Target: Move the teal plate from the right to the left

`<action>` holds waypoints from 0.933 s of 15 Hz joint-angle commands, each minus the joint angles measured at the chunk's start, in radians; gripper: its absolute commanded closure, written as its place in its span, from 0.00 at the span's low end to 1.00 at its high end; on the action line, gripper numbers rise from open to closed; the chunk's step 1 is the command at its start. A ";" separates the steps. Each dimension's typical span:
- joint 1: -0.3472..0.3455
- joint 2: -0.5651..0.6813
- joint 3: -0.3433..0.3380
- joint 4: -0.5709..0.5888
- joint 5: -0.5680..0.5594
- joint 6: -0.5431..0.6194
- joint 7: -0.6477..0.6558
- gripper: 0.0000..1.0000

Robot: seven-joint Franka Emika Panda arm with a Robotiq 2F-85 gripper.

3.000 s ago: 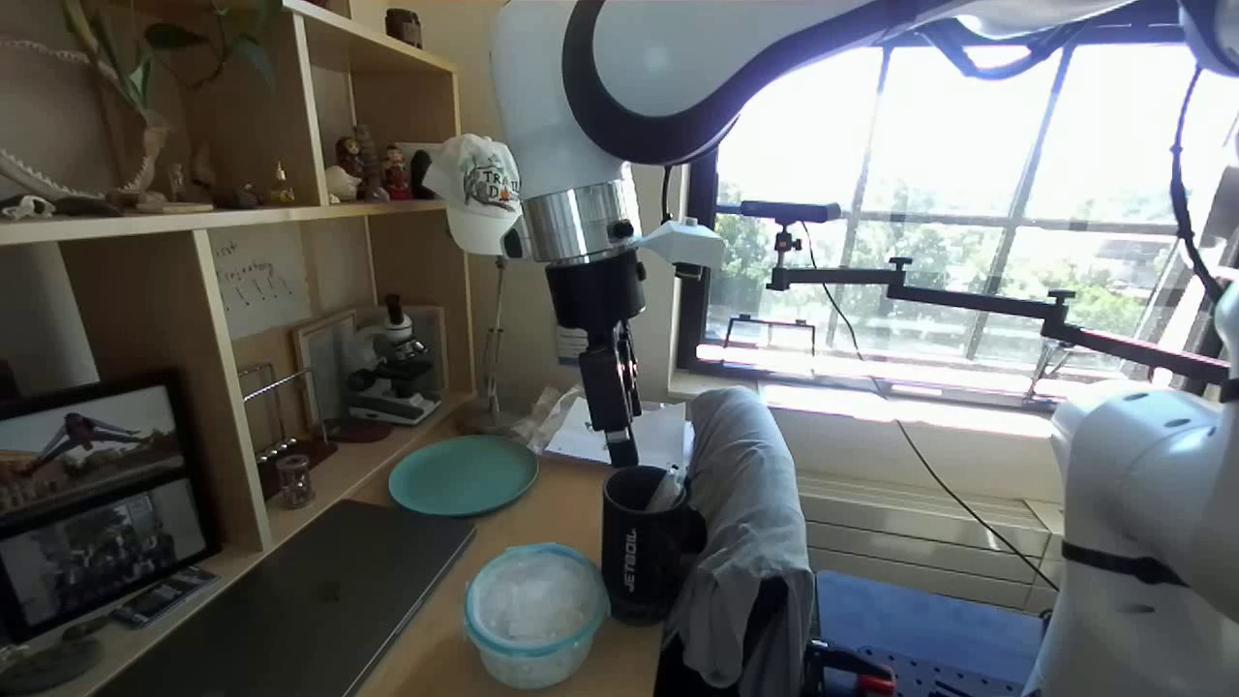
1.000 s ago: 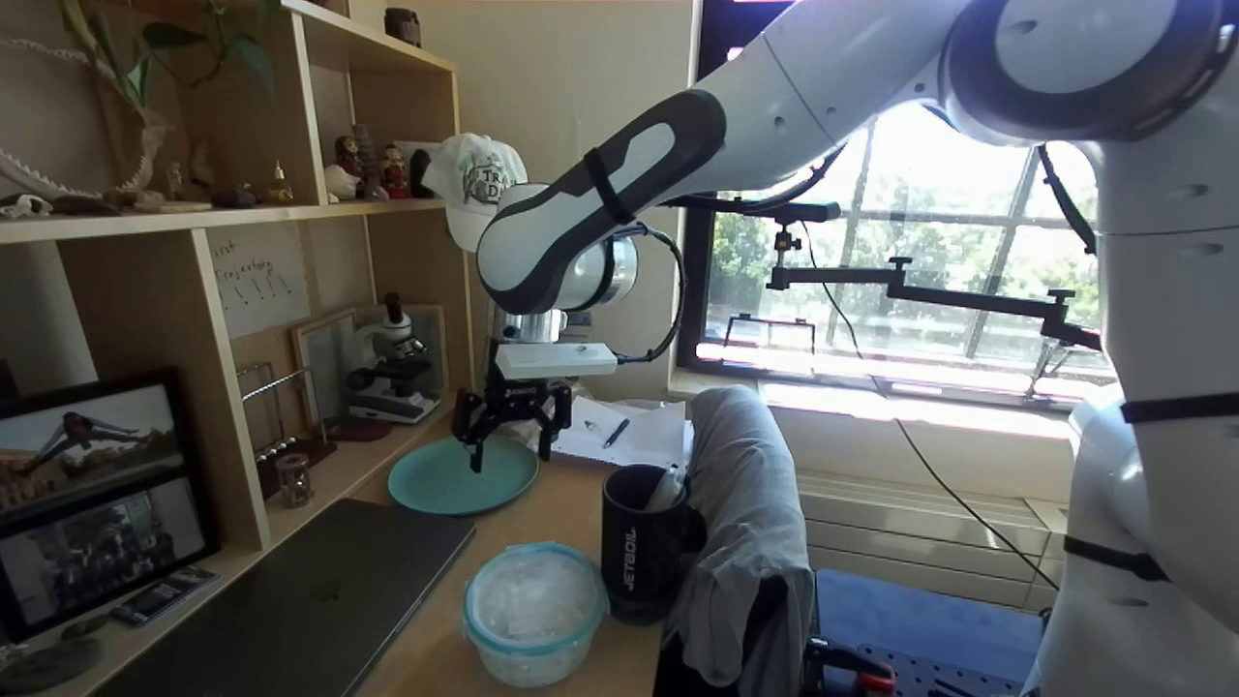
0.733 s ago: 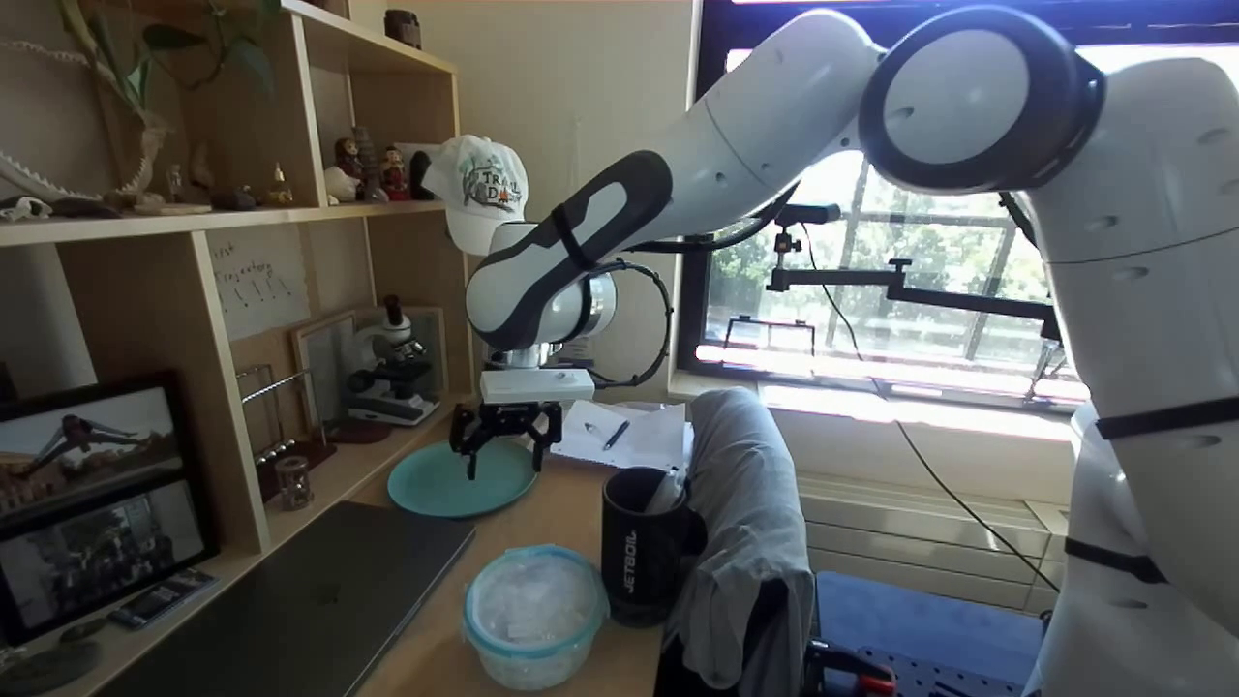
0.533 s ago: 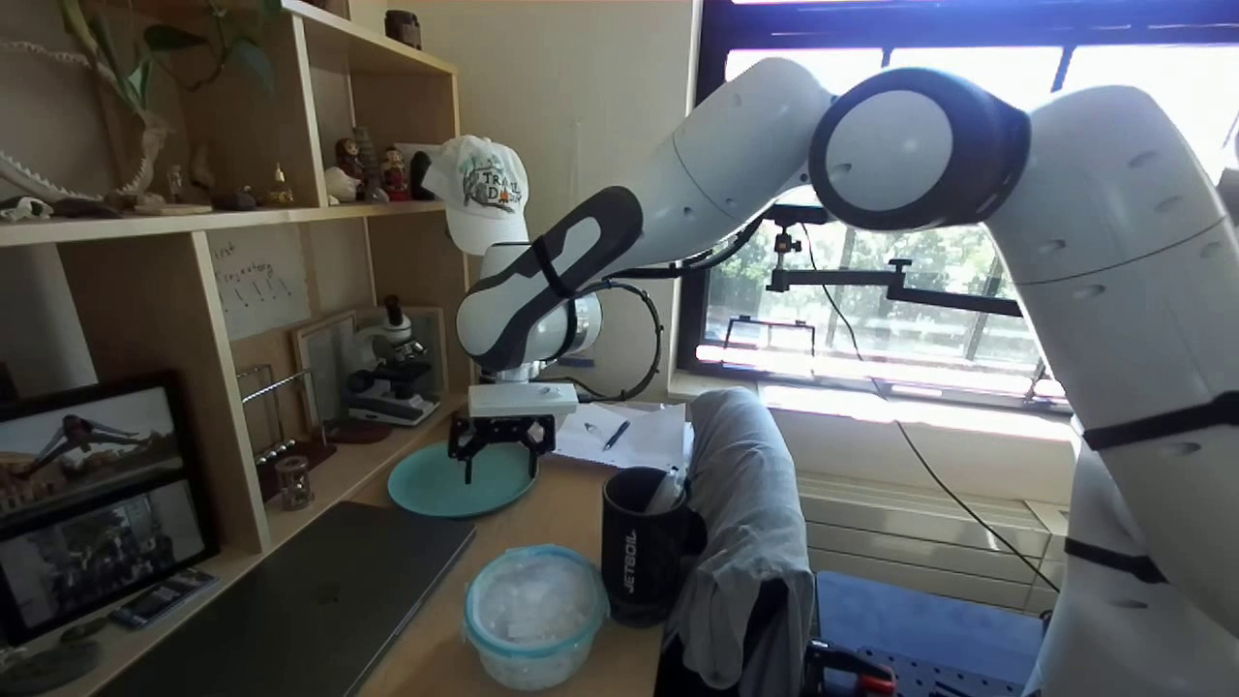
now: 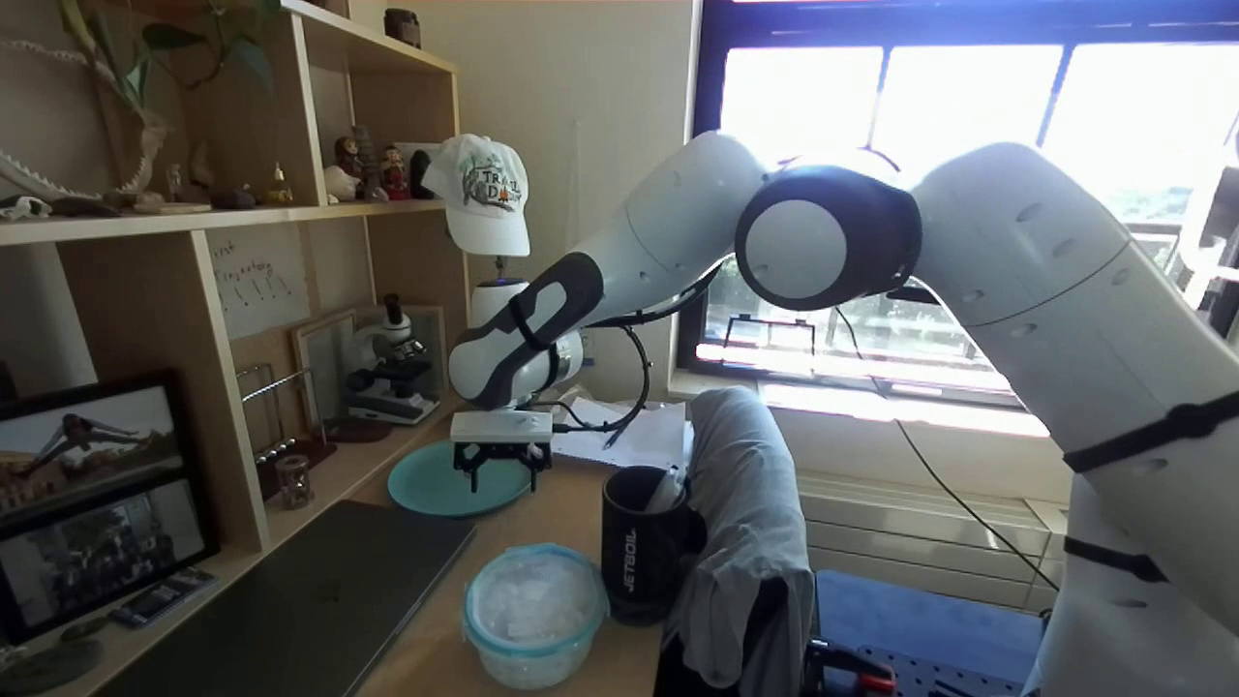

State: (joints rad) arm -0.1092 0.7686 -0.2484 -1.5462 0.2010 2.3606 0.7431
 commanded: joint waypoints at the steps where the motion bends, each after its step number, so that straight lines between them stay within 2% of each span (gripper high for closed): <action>1: 0.004 0.077 -0.026 0.074 -0.019 -0.010 0.107 0.00; 4: 0.004 0.125 -0.038 0.105 -0.023 -0.007 0.172 0.00; 5: 0.002 0.139 -0.039 0.115 -0.022 -0.007 0.191 0.25; 7: 0.005 0.158 -0.045 0.130 -0.026 -0.002 0.229 0.34; 8: 0.005 0.165 -0.045 0.141 -0.028 -0.002 0.243 0.44; 14: 0.004 0.170 -0.042 0.155 -0.055 -0.007 0.304 0.88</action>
State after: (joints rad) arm -0.1098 0.9145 -0.2851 -1.4170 0.1675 2.3608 0.9997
